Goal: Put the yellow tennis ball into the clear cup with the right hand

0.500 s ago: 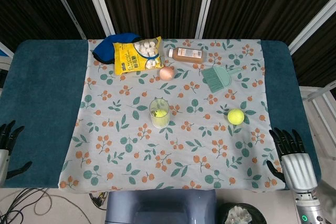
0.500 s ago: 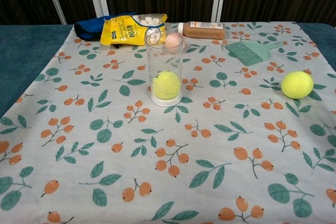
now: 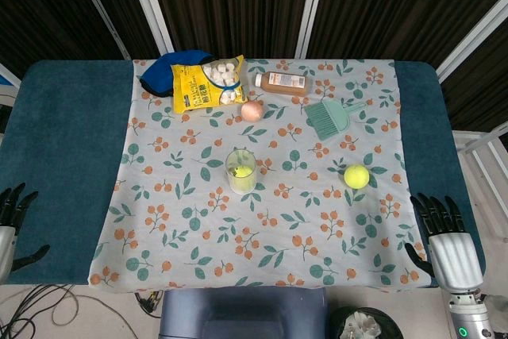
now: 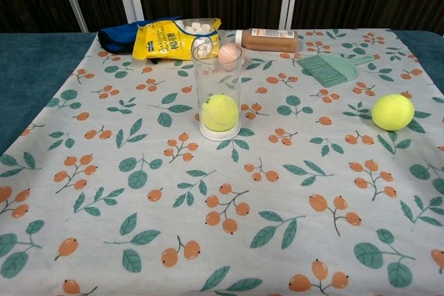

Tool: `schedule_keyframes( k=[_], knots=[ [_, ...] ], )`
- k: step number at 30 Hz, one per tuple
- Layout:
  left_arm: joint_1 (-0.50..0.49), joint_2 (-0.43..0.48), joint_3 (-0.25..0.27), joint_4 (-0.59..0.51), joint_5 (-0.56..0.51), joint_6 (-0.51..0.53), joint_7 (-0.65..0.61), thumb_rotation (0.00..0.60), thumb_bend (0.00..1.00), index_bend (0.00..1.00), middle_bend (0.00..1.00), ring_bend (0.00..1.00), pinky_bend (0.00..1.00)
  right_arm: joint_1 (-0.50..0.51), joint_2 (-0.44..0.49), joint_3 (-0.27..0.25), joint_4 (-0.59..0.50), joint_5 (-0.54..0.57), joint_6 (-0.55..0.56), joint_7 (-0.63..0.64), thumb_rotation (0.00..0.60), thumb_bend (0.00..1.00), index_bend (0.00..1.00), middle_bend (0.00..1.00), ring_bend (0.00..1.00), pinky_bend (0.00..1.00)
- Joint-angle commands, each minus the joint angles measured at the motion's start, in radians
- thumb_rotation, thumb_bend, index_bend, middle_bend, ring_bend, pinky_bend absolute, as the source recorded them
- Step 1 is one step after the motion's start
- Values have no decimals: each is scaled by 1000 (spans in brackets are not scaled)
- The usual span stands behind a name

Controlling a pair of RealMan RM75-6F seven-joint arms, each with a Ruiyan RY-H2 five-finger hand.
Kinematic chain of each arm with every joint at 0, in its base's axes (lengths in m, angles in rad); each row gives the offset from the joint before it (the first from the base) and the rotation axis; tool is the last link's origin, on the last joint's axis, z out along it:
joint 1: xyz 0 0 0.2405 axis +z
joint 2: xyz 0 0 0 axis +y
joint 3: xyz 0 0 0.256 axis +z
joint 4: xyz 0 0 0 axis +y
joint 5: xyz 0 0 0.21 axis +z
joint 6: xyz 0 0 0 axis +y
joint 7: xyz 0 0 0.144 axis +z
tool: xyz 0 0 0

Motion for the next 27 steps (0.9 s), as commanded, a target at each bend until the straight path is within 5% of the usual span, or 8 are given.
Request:
schedule_keyframes(
  k=[1, 15, 27],
  knots=[
    [4, 3, 0, -2, 3, 8, -5, 600, 0, 131, 0, 4, 51, -1, 1, -1, -3, -1, 1, 0, 600, 340, 46, 107, 106, 11],
    [7, 8, -5, -6, -8, 12, -11, 600, 0, 131, 0, 4, 51, 17, 62, -9, -83, 41, -72, 51, 600, 339, 26, 100, 89, 11],
    [4, 3, 0, -9, -5, 3, 7, 600, 0, 131, 0, 4, 51, 279, 105, 172, -151, 352, -476, 17, 600, 339, 10, 84, 61, 10]
  ],
)
